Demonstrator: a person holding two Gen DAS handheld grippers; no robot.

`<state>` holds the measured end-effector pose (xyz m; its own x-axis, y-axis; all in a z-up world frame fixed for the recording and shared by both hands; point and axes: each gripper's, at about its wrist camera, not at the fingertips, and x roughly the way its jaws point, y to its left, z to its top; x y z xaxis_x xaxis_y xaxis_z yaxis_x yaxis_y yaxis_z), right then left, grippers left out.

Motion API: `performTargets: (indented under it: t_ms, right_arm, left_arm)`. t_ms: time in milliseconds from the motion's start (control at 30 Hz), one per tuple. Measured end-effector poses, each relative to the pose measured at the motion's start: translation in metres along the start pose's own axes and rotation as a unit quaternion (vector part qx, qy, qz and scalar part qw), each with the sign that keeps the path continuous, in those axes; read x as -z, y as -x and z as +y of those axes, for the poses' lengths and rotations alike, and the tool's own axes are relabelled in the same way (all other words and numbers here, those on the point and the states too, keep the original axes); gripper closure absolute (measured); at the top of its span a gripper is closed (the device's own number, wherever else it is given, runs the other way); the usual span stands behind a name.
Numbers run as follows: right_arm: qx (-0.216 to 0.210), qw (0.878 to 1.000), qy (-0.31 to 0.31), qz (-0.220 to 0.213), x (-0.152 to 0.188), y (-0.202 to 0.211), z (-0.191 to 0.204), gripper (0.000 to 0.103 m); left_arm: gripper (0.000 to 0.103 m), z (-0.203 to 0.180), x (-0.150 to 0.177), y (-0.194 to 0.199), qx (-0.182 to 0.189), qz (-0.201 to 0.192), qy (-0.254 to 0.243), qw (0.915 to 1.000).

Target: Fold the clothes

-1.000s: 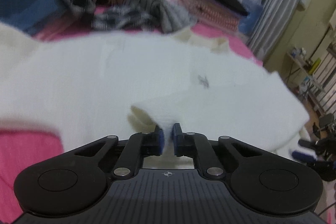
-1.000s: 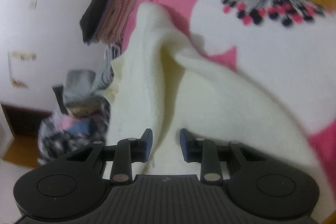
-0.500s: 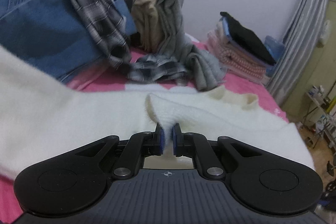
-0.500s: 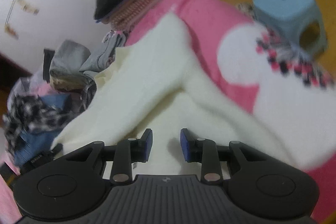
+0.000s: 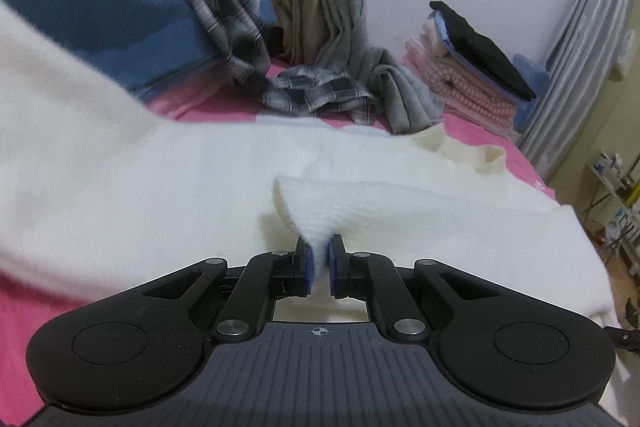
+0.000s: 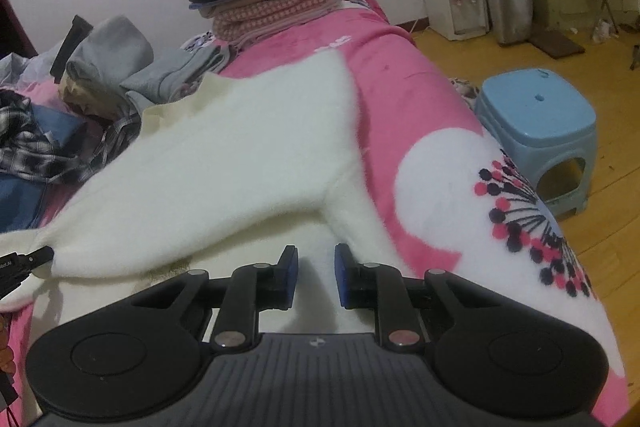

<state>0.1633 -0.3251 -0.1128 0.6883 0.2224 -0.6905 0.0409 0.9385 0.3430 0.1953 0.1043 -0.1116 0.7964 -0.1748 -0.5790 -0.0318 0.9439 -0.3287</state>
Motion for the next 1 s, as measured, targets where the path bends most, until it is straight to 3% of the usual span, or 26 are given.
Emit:
performTargets:
  t_ms: [300, 367, 433, 500, 567, 633, 733, 800, 900, 1000]
  right_arm:
    - [0.001, 1.000, 0.000, 0.003, -0.004, -0.003, 0.003, 0.082]
    - [0.002, 1.000, -0.001, 0.003, -0.004, -0.003, 0.004, 0.081]
    - [0.003, 1.000, -0.002, 0.004, -0.004, -0.003, 0.004, 0.081]
    - [0.003, 1.000, -0.003, 0.006, -0.004, -0.003, 0.005, 0.081]
    - [0.003, 1.000, -0.001, 0.008, -0.004, -0.002, 0.005, 0.080]
    - [0.002, 1.000, 0.004, 0.009, -0.005, -0.002, 0.005, 0.080]
    - [0.005, 1.000, 0.003, 0.005, -0.006, 0.004, 0.006, 0.080]
    - [0.013, 0.999, 0.019, -0.024, -0.007, 0.014, 0.013, 0.080]
    - [0.019, 0.995, 0.067, -0.075, -0.015, 0.025, 0.028, 0.080]
    - [0.028, 0.986, 0.127, -0.104, -0.028, 0.022, 0.047, 0.080]
  left_arm:
    - [0.097, -0.008, -0.015, 0.010, 0.028, -0.046, -0.034, 0.9980]
    - [0.097, -0.007, -0.015, -0.003, 0.018, -0.013, -0.041, 0.9989]
    - [0.088, 0.002, -0.010, -0.025, -0.008, 0.055, -0.028, 0.9981]
    - [0.086, 0.007, -0.011, -0.019, -0.001, 0.042, -0.012, 0.9990]
    - [0.076, 0.012, -0.012, -0.013, 0.004, 0.029, 0.004, 0.9996]
    - [0.069, 0.014, -0.015, -0.004, -0.018, 0.011, 0.002, 0.9998]
    - [0.069, 0.016, -0.022, 0.008, -0.039, -0.014, -0.001, 0.9991]
    - [0.069, 0.010, -0.025, 0.014, -0.039, -0.039, -0.023, 0.9982]
    - [0.069, -0.011, -0.028, 0.012, -0.010, -0.050, -0.086, 0.9950]
    - [0.069, -0.034, -0.024, -0.007, 0.017, -0.024, -0.122, 0.9921]
